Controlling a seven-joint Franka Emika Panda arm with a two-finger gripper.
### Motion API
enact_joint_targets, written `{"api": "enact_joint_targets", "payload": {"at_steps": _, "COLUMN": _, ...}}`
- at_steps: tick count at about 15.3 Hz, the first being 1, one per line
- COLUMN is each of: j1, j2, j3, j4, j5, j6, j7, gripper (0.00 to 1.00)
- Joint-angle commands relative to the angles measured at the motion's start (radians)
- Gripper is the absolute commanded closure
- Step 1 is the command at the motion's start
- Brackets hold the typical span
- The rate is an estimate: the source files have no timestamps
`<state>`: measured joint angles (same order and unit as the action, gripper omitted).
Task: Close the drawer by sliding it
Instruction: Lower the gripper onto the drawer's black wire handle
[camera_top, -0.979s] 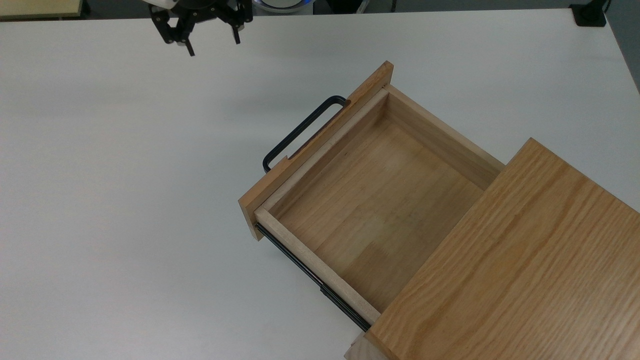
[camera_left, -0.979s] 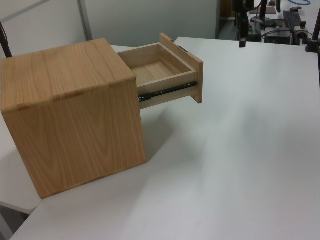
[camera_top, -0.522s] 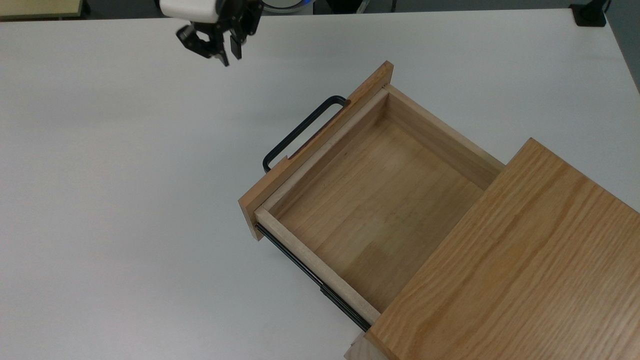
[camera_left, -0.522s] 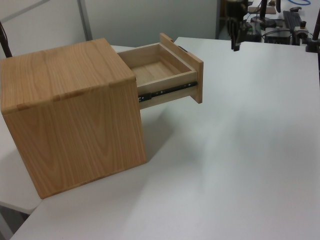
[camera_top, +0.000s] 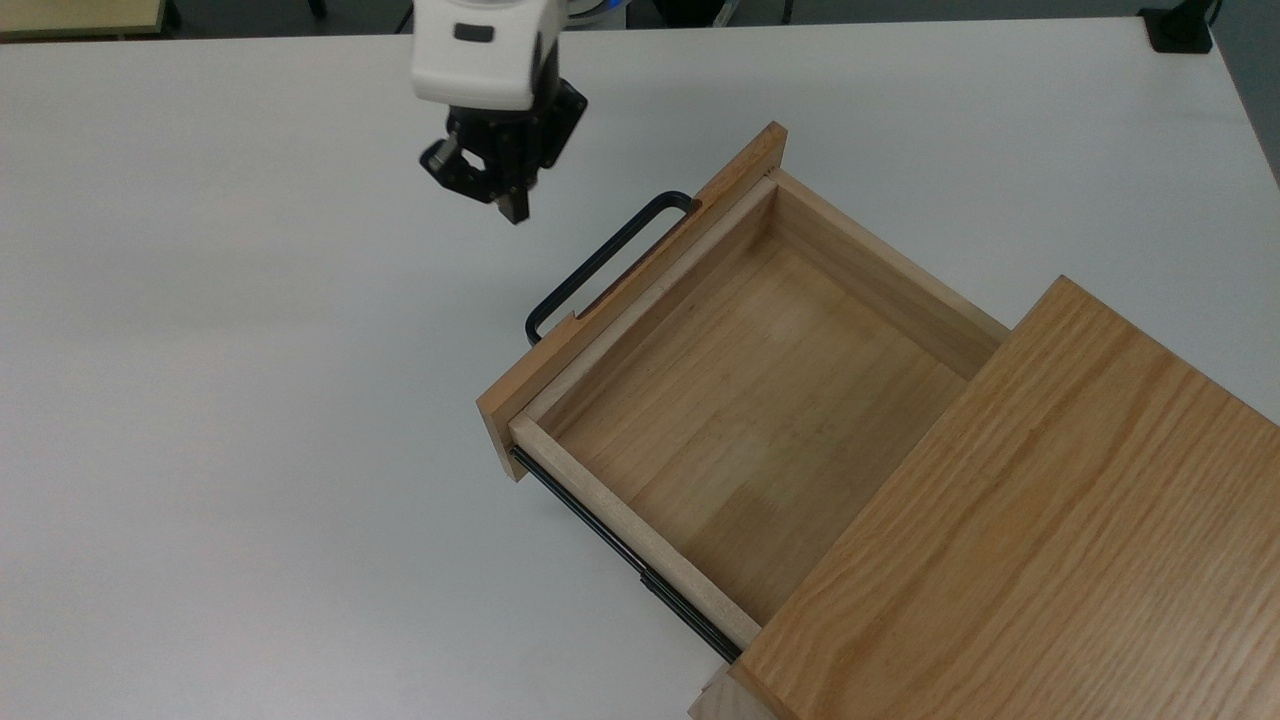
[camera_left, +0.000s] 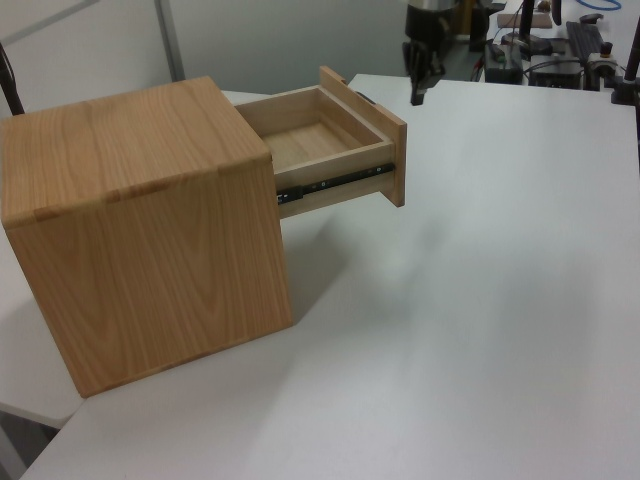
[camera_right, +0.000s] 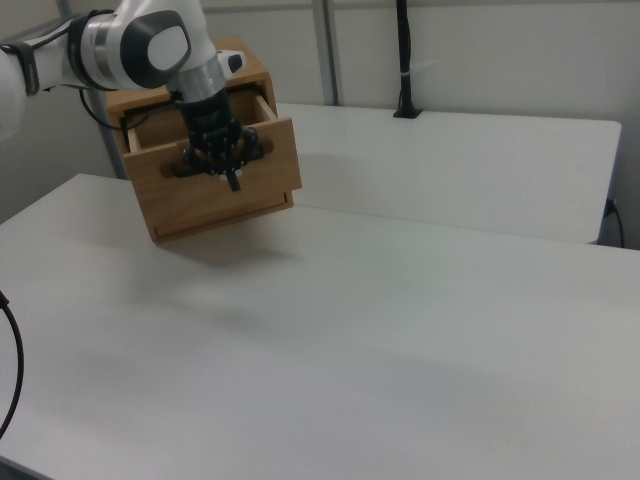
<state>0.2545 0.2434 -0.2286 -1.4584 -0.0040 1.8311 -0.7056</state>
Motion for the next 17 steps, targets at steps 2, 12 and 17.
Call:
{"api": "enact_joint_targets", "payload": {"at_steps": 2, "j1": 0.051, "j2": 0.071, "j3": -0.012, "j4": 0.059, "j5": 0.027, "j6": 0.075, "j7": 0.056, "gripper": 1.00}}
{"api": "enact_joint_targets", "payload": {"at_steps": 12, "j1": 0.110, "j2": 0.152, "j3": -0.012, "j4": 0.099, "j5": 0.105, "j6": 0.313, "j7": 0.322, "gripper": 1.00}}
{"api": "enact_joint_targets", "payload": {"at_steps": 17, "j1": 0.161, "j2": 0.238, "j3": -0.012, "j4": 0.188, "j5": 0.105, "j6": 0.368, "j7": 0.389, "gripper": 1.00}}
